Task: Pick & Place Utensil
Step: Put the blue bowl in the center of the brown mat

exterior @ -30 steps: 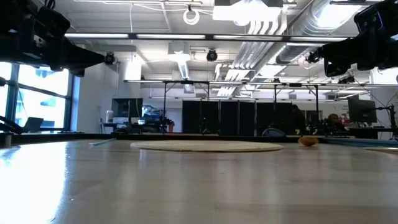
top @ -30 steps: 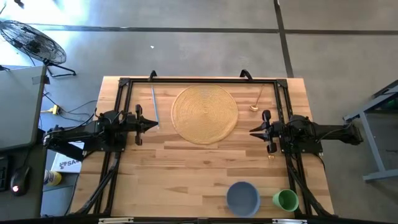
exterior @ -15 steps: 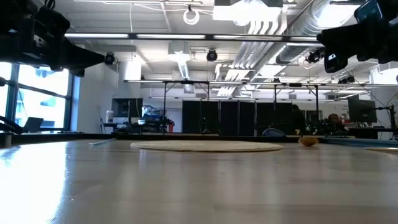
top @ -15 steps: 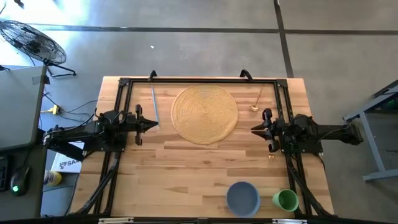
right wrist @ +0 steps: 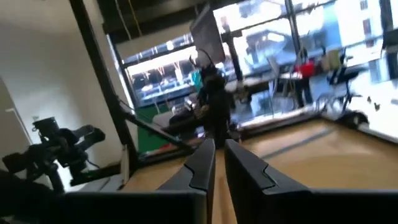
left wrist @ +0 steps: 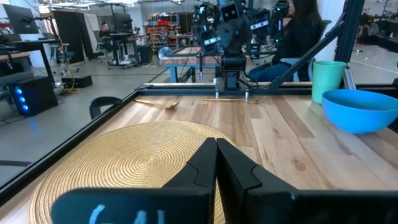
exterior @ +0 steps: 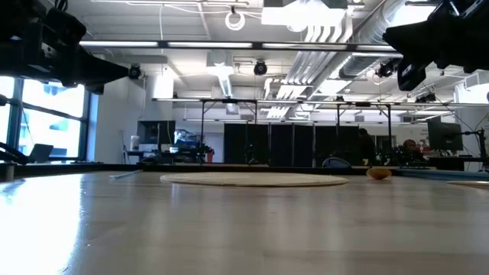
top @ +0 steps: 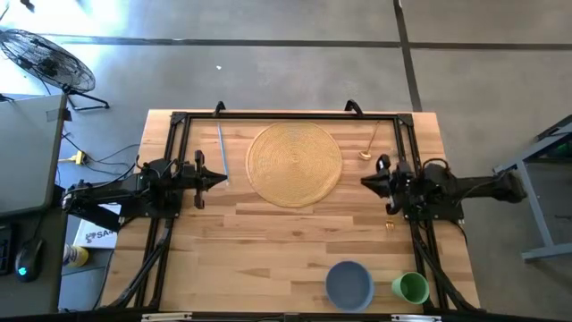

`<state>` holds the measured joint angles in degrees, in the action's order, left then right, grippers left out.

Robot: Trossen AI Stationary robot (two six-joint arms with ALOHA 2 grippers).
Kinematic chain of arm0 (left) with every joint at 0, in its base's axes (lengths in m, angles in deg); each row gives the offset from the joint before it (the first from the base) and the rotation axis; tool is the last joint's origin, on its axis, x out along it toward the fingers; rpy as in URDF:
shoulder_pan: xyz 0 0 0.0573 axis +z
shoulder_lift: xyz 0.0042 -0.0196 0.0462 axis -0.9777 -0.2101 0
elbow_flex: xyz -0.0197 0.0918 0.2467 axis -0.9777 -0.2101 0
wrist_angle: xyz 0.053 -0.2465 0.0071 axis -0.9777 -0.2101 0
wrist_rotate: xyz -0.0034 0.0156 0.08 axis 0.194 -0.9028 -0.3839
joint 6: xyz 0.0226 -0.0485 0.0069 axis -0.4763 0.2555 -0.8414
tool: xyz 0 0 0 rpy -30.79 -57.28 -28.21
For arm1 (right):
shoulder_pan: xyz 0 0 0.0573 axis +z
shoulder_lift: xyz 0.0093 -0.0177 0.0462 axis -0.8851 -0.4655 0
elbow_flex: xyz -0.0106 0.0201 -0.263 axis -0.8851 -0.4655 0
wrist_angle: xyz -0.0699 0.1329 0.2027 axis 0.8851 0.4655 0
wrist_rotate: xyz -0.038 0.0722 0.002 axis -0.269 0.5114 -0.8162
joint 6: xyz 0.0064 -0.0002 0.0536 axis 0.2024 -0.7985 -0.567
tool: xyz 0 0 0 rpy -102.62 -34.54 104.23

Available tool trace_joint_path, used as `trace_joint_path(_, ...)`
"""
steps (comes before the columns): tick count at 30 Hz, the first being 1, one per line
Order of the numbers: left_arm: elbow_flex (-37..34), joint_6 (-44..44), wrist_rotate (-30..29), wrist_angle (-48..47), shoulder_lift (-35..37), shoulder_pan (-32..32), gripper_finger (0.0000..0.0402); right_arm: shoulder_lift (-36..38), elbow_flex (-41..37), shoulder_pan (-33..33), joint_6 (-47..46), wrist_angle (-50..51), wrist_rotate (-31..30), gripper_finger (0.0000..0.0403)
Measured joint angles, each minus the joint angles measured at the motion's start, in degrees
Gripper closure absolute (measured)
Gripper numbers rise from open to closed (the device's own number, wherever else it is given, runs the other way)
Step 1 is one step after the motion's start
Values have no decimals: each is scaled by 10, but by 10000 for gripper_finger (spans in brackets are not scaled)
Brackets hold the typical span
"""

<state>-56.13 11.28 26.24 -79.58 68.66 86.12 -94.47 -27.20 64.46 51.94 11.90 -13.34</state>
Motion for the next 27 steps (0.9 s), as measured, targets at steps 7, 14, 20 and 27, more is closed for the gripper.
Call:
trace_joint_path(7,0,0,0,0,0,0,400,-175,9,108,-43,-120,-115,401)
trace_joint_path(14,0,0,0,0,0,0,400,-350,115,201,-101,-93,-230,402)
trace_joint_path(20,0,0,0,0,0,0,400,-476,249,247,-160,62,-275,402)
trace_joint_path(27,0,0,0,0,0,0,400,-598,437,263,-310,349,-248,402)
